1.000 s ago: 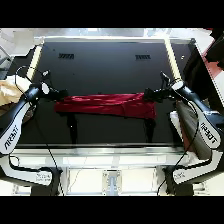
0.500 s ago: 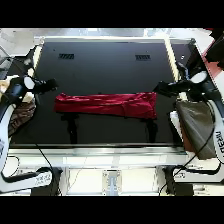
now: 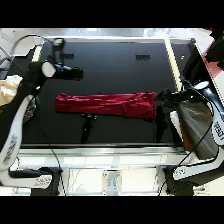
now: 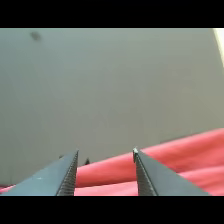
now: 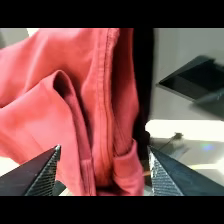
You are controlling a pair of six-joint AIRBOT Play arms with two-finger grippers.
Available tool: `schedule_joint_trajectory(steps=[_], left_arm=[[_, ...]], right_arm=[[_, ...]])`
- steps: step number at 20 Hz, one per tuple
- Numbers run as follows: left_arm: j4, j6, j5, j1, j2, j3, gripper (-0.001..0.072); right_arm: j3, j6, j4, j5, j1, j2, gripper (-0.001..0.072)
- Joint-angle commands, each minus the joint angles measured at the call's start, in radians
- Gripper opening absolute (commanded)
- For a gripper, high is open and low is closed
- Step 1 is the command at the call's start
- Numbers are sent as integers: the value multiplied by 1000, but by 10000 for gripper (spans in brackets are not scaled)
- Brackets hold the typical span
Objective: Fold the shirts.
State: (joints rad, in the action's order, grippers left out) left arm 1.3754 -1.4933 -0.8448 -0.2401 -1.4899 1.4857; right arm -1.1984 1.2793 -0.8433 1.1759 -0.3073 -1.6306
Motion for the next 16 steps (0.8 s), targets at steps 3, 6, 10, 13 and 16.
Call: schedule_joint_trajectory(steps=[3,6,10,13,16], left_arm=[[-137,70,-258,-101,-322,306,425],[-155,70,-280,-131,-391,327,422],[-147,70,-396,-146,-417,326,422],[-146,70,-410,-138,-416,326,296],[-143,132,-409,-138,-422,326,25]], right_arm=[[3,-79,83,3,28,-108,622],[3,-79,82,-38,94,-116,621],[-10,-90,126,-35,187,-116,450],[-61,-182,251,53,219,-86,23],[-147,-168,282,92,234,-29,22]])
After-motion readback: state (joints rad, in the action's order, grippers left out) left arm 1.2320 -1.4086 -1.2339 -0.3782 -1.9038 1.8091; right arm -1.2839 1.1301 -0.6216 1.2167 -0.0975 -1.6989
